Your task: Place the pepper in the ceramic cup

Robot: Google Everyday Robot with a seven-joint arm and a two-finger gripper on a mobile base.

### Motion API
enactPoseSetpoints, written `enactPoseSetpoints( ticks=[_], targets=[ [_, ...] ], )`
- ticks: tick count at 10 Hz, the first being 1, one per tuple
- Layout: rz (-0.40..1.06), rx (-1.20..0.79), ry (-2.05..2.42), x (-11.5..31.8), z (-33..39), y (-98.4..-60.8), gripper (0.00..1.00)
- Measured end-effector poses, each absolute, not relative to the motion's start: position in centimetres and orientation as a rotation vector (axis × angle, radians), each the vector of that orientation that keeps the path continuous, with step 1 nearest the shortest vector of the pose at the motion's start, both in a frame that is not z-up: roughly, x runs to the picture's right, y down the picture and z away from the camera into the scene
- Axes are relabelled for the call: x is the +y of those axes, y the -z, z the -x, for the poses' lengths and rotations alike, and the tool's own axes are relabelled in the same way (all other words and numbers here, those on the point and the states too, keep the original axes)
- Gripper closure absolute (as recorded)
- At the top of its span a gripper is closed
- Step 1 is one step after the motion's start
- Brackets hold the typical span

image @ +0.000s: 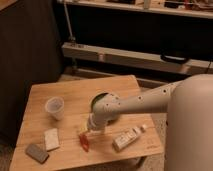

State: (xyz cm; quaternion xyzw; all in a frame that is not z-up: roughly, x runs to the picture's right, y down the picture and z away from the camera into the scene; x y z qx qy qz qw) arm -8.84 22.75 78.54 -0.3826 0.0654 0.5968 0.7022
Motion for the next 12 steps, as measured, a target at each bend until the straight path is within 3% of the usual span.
enactPoseSetpoints(
  ticks=[12],
  targets=[
    [0.796, 0.136, -1.228, 21.9, 12.3, -78.0, 0.20]
  ],
)
